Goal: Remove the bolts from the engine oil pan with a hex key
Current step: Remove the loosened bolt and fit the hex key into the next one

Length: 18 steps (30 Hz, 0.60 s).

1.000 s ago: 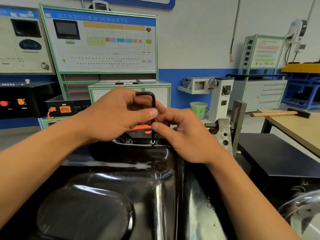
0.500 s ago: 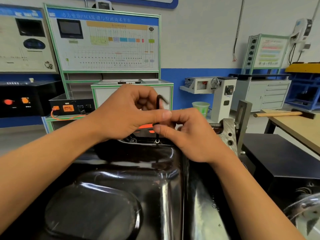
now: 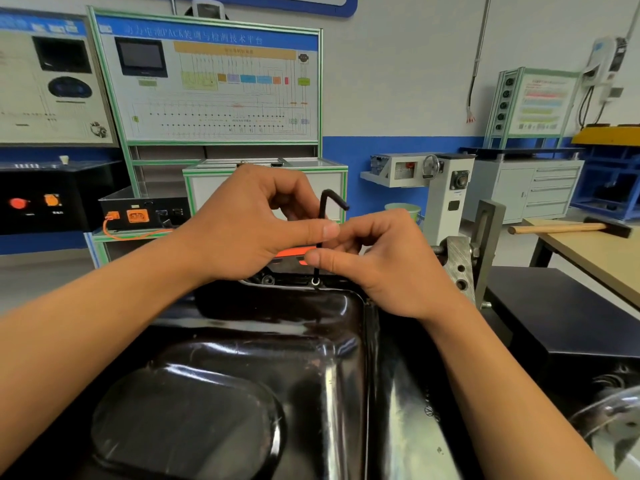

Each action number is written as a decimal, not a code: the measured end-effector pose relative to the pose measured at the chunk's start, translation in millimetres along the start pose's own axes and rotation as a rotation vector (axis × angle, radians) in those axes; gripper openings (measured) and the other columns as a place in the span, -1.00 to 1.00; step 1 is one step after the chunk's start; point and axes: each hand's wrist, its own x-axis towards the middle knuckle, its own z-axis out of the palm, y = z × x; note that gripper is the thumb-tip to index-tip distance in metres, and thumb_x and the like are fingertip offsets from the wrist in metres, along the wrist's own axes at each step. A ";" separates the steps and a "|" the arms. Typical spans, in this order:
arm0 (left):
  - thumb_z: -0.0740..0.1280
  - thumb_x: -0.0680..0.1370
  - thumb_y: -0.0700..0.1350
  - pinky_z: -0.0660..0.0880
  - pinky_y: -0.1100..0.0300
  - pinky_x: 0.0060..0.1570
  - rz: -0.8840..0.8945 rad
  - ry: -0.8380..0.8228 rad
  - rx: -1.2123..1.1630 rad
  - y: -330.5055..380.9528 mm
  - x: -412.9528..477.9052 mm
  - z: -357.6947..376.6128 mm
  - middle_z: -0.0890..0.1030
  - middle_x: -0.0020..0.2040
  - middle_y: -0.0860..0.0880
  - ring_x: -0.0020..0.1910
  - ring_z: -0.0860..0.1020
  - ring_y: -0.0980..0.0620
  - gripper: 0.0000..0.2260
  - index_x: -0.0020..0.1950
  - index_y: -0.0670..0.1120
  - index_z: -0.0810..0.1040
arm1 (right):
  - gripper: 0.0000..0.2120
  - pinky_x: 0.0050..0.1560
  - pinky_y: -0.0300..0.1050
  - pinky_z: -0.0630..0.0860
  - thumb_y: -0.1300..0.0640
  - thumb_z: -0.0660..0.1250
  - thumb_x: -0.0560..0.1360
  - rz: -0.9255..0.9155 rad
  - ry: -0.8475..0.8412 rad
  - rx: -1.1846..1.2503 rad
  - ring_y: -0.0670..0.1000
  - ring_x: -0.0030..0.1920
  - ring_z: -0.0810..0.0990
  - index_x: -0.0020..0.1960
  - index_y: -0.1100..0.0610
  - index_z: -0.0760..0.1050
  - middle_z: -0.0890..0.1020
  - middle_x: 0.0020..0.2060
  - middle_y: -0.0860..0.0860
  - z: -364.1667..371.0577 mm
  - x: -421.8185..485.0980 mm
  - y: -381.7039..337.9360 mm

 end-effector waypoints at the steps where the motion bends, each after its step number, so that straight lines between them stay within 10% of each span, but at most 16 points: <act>1: 0.50 0.30 0.01 0.57 0.04 -0.05 0.007 -0.007 0.003 -0.4 0.0 0.1 0.67 -0.23 -0.12 -0.16 0.61 -0.12 -0.74 -0.22 -0.16 0.61 | -0.86 -0.29 -0.26 0.47 0.16 0.58 0.38 -0.002 0.000 0.001 -0.08 -0.37 0.51 -0.14 0.23 0.71 0.68 -0.35 0.13 -0.3 0.1 0.8; 10: 0.44 0.43 -0.05 0.48 0.45 -0.20 -0.056 -0.114 -0.077 -4.7 -1.1 -7.9 0.72 -0.02 0.06 -0.08 0.63 0.17 -0.83 0.00 0.01 0.70 | -0.81 -0.13 0.19 0.49 0.15 0.36 0.59 -0.064 -0.106 -0.087 0.27 -0.22 0.57 -0.09 0.26 0.65 0.65 -0.24 0.27 0.5 -1.5 -1.5; 18: 0.53 0.21 0.04 0.60 0.09 -0.16 -0.070 0.028 -0.105 -2.1 1.1 3.2 0.69 -0.27 -0.08 -0.23 0.62 0.01 -0.71 -0.29 -0.14 0.60 | -0.82 -0.33 -0.16 0.38 0.17 0.56 0.42 -0.021 -0.011 -0.003 -0.03 -0.40 0.40 -0.29 -0.01 0.63 0.52 -0.48 -0.09 2.2 -0.1 -1.5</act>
